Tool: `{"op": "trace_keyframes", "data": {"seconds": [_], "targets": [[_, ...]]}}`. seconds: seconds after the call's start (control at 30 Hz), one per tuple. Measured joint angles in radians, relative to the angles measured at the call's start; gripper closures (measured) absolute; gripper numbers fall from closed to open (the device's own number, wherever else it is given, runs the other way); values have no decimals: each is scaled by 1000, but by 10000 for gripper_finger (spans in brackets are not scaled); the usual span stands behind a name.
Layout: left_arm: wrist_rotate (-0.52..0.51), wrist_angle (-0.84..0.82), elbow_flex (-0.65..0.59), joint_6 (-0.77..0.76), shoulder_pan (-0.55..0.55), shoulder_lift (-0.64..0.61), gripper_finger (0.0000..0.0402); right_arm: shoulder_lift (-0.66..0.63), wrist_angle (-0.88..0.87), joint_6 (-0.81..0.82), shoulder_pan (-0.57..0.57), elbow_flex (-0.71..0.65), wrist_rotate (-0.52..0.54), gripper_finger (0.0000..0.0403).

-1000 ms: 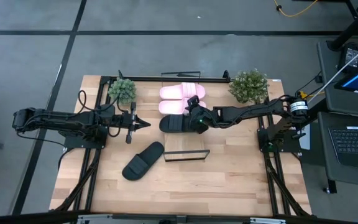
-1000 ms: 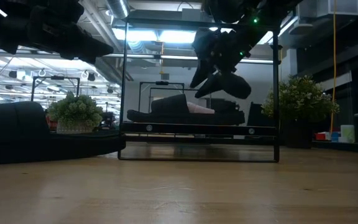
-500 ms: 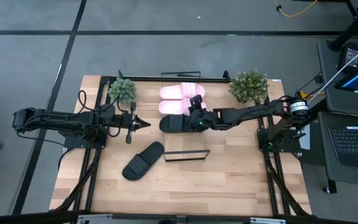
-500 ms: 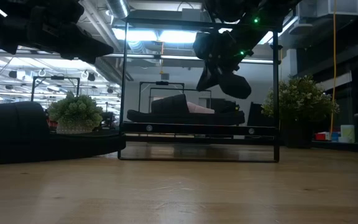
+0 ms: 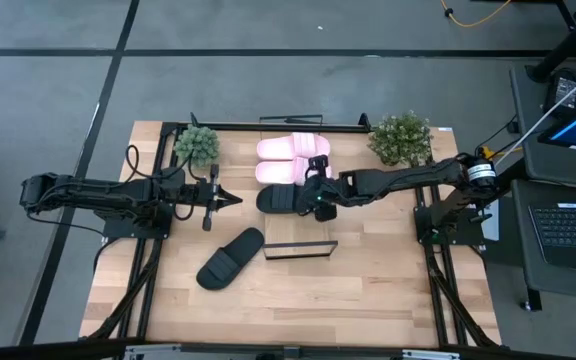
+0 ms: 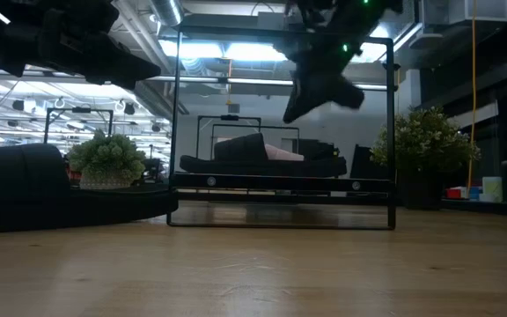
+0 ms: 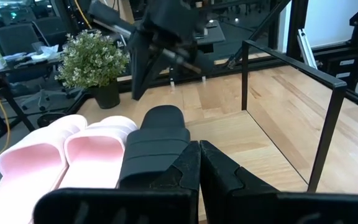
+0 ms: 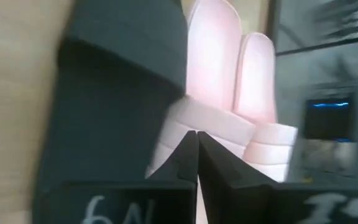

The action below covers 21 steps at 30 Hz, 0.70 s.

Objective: Pick and place slides into the shelf
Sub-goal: Put the black slides on the shelf

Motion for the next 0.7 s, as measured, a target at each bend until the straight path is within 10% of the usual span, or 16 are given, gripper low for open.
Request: {"op": "trace_keyframes", "data": {"seconds": [0.4,0.7], "targets": [[0,-8,0,3,0,0,401,-232,-150,202,-54,89,-146,392],[0,-42,0,0,-1,0,401,-511,321,215,-57,-339,-369,390]]}}
